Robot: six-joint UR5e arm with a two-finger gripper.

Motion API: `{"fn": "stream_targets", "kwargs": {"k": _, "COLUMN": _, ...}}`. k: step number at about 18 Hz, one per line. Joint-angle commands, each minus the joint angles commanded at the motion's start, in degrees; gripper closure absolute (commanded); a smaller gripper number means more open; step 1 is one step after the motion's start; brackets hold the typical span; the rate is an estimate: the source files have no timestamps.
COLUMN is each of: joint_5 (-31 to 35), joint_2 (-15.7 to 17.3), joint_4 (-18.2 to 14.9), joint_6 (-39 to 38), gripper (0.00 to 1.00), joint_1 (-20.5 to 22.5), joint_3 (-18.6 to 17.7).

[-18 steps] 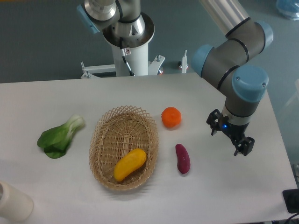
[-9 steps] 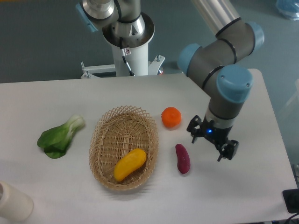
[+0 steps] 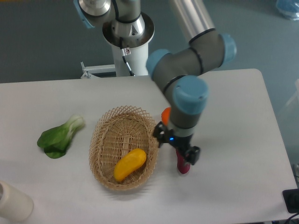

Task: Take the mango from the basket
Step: 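Move the gripper over the basket and lower it onto the yellow mango, then close the gripper around the yellow mango inside the basket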

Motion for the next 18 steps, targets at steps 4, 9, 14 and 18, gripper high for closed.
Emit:
{"fn": "stream_targets", "kwargs": {"k": 4, "joint_5": 0.0, "joint_2": -0.1, "joint_4": 0.4, "joint_6": -1.6, "gripper": 0.00, "joint_1": -2.7, "joint_3": -1.3}}
{"fn": "stream_targets", "kwargs": {"k": 9, "joint_5": 2.7, "joint_2": -0.4, "joint_4": 0.4, "joint_6": -1.6, "gripper": 0.00, "joint_1": -3.9, "joint_3": -2.3}}
{"fn": "stream_targets", "kwargs": {"k": 14, "joint_5": 3.3, "joint_2": -2.2, "joint_4": 0.7, "joint_6": -3.9, "gripper": 0.00, "joint_1": -5.4, "joint_3": -2.0}}
{"fn": "stream_targets", "kwargs": {"k": 18, "joint_5": 3.2, "joint_2": -3.0, "joint_4": 0.7, "joint_6": -6.0, "gripper": 0.00, "joint_1": -7.2, "joint_3": -1.8}}
